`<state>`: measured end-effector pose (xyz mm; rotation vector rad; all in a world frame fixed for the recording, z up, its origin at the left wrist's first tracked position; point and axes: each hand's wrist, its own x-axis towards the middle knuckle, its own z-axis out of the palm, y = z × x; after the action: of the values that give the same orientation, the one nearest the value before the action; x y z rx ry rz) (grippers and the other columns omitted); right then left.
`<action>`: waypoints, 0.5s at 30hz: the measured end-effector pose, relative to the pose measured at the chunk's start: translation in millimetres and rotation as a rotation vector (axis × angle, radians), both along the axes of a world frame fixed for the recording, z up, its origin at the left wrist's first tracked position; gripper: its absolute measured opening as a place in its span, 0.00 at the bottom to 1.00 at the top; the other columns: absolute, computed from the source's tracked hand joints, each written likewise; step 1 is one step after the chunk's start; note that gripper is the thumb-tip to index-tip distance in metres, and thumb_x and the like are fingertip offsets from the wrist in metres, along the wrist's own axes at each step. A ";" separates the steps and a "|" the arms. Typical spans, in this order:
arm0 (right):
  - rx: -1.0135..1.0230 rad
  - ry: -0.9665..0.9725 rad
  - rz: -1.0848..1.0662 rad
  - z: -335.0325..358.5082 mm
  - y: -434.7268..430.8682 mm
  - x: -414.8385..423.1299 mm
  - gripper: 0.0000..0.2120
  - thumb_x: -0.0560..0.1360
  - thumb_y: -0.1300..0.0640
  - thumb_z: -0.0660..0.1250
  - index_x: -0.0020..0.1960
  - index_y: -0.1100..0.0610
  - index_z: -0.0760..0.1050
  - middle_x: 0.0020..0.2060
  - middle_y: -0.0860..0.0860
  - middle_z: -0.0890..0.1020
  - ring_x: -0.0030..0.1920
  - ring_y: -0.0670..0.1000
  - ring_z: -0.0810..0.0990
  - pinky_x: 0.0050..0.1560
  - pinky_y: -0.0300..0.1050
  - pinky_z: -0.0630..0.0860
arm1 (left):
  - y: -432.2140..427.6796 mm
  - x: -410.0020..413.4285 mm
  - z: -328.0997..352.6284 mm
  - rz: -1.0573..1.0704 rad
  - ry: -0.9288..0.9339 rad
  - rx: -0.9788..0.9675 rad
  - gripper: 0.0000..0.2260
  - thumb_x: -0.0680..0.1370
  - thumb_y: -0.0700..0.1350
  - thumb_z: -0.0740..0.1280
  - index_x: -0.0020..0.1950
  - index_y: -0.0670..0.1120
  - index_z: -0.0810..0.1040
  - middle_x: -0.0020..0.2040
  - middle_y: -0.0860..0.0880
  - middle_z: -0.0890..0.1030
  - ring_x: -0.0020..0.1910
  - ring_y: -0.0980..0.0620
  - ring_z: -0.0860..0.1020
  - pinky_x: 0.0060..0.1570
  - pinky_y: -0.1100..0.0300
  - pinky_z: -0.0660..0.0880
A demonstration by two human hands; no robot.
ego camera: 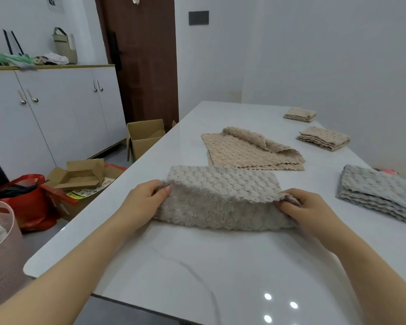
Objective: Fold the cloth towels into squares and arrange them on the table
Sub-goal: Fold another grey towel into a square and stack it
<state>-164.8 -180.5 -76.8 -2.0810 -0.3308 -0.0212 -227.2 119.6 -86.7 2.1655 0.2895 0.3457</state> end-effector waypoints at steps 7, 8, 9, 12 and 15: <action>-0.201 0.151 0.130 7.2 -3.0 0.4 0.08 0.73 0.55 0.69 0.44 0.60 0.80 0.33 0.56 0.76 0.33 0.50 0.72 0.34 0.41 0.67 | 12.2 -2.2 5.2 -0.011 0.086 0.031 0.09 0.79 0.47 0.62 0.46 0.43 0.78 0.41 0.43 0.81 0.42 0.44 0.78 0.41 0.54 0.72; -0.201 0.158 0.135 10.3 -2.9 2.0 0.07 0.73 0.55 0.69 0.43 0.60 0.80 0.34 0.56 0.78 0.34 0.51 0.74 0.34 0.41 0.69 | 13.1 -0.5 7.0 -0.013 0.087 0.038 0.08 0.78 0.48 0.63 0.46 0.44 0.77 0.40 0.43 0.80 0.40 0.45 0.77 0.39 0.56 0.70; -0.183 0.157 0.130 13.3 -2.9 4.2 0.05 0.73 0.56 0.69 0.43 0.58 0.80 0.35 0.57 0.80 0.35 0.51 0.76 0.34 0.40 0.72 | 14.0 1.9 8.8 -0.011 0.078 0.041 0.08 0.78 0.48 0.63 0.45 0.46 0.77 0.40 0.43 0.80 0.40 0.46 0.77 0.38 0.56 0.70; -0.079 0.132 0.054 20.1 -2.2 14.9 0.03 0.73 0.59 0.69 0.42 0.56 0.80 0.40 0.54 0.84 0.39 0.50 0.82 0.41 0.42 0.79 | 16.5 13.7 15.1 0.025 0.018 -0.011 0.07 0.78 0.50 0.63 0.48 0.49 0.78 0.45 0.47 0.81 0.46 0.48 0.79 0.48 0.52 0.76; -0.002 0.123 -0.022 21.7 4.1 33.5 0.07 0.74 0.58 0.67 0.47 0.62 0.79 0.43 0.59 0.83 0.45 0.59 0.81 0.52 0.57 0.77 | 17.0 31.5 20.7 0.078 -0.021 -0.098 0.07 0.78 0.49 0.63 0.47 0.48 0.78 0.46 0.47 0.81 0.47 0.48 0.79 0.53 0.48 0.76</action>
<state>-131.3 -176.3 -55.1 -2.0775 -0.2328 0.0930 -195.7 136.5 -66.0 2.0568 0.3721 0.3901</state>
